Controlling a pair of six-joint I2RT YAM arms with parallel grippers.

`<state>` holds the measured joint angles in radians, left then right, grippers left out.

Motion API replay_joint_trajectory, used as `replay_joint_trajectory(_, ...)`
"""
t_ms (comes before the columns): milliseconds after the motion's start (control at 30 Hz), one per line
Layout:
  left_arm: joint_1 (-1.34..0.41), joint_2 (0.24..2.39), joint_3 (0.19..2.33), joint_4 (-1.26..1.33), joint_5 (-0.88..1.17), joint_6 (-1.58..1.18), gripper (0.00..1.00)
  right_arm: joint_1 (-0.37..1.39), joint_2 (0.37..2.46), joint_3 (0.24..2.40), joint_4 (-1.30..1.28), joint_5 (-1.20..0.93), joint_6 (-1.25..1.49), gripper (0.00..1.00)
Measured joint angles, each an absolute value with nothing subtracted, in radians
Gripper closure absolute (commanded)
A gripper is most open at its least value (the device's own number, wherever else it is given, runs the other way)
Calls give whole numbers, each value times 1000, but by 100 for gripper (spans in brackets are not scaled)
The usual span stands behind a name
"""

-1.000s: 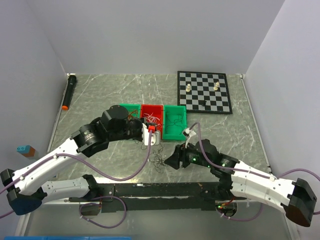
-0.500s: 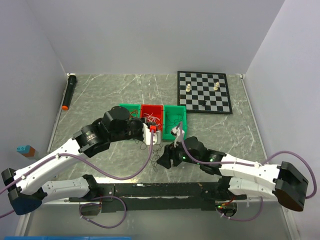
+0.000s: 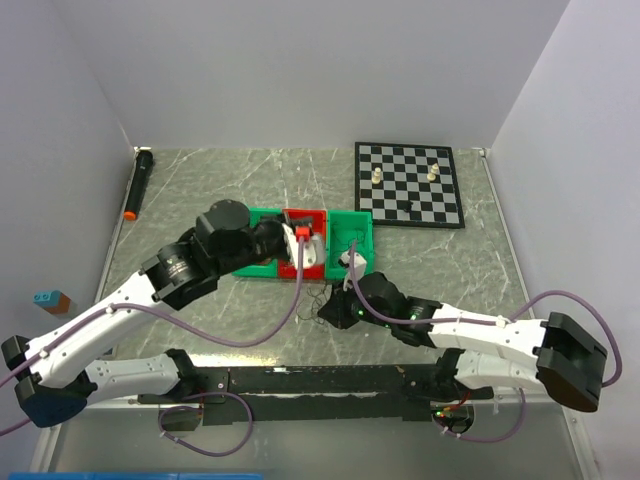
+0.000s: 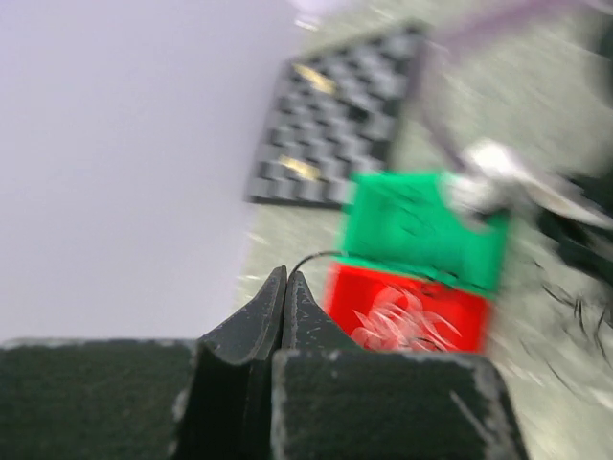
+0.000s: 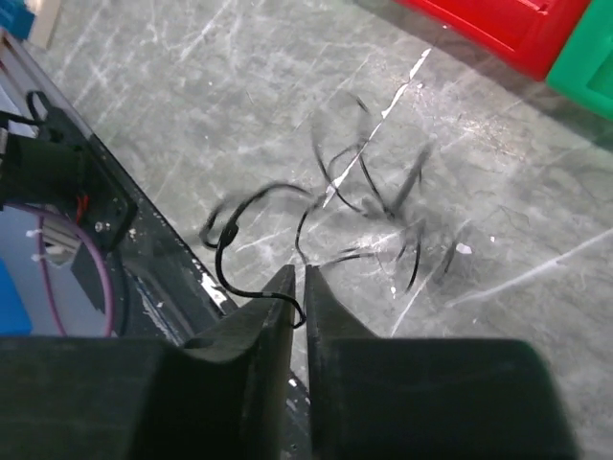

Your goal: Untangle the cables

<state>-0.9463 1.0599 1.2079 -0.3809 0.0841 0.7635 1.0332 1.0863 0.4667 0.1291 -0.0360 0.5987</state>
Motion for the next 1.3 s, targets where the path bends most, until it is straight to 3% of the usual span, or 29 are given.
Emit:
replay_joint_trajectory(100, -937, 1086, 1284, -289, 21, 739, 99, 1035, 1032, 458, 102, -20, 618, 100)
replay_joint_trajectory(333, -922, 1159, 1482, -76, -113, 672, 99, 1035, 861, 379, 8, 62, 680, 100)
replay_joint_trajectory(633, -922, 1193, 1571, 10, -156, 655, 99, 1035, 744, 324, -135, 144, 750, 100)
replay_joint_trajectory(767, -922, 1232, 1617, 82, -185, 716, 99, 1035, 746, 319, -181, 157, 796, 100)
replay_joint_trajectory(1300, -807, 1484, 2136, 387, -237, 982, 99, 1039, 829, 290, -350, 177, 929, 100)
